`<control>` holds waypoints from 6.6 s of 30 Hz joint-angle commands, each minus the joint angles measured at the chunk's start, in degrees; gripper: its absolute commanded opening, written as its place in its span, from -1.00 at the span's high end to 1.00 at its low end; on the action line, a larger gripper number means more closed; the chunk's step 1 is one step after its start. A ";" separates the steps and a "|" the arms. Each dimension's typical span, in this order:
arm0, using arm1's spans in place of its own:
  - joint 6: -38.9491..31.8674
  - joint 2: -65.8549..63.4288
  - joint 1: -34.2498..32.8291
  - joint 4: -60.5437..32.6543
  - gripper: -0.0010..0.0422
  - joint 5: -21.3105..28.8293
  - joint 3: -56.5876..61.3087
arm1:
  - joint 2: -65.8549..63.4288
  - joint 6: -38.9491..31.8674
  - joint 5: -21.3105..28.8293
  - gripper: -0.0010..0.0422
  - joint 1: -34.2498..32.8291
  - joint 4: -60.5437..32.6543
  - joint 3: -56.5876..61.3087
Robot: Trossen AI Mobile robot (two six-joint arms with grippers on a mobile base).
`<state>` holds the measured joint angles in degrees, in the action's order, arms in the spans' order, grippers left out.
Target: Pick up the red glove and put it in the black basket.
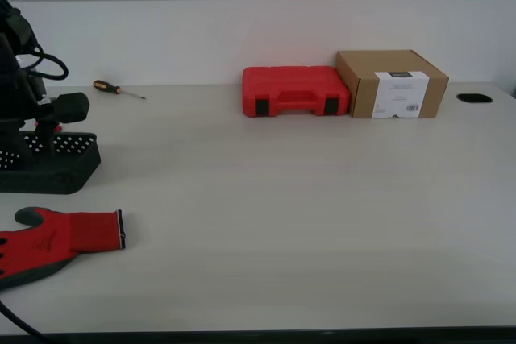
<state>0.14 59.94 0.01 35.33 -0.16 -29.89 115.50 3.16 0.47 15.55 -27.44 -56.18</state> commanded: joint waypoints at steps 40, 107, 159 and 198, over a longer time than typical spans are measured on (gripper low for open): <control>-0.15 0.00 0.04 0.09 0.95 -0.02 -0.04 | 8.68 0.39 3.02 -0.80 0.63 -4.28 11.56; -0.15 0.00 0.04 0.09 0.95 -0.02 -0.04 | 24.68 -5.35 0.72 0.96 1.33 12.90 1.75; -0.15 -0.33 0.04 -2.91 0.95 -0.20 -0.04 | 0.48 -9.75 -5.14 0.96 5.05 -1.62 -14.95; -0.15 -0.33 0.04 -3.08 0.95 -0.17 -0.04 | -26.77 -5.73 10.56 -0.47 4.90 -3.82 -14.97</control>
<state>0.14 59.61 0.01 32.10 -0.34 -29.89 89.27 -2.48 10.94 20.49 -31.35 -71.07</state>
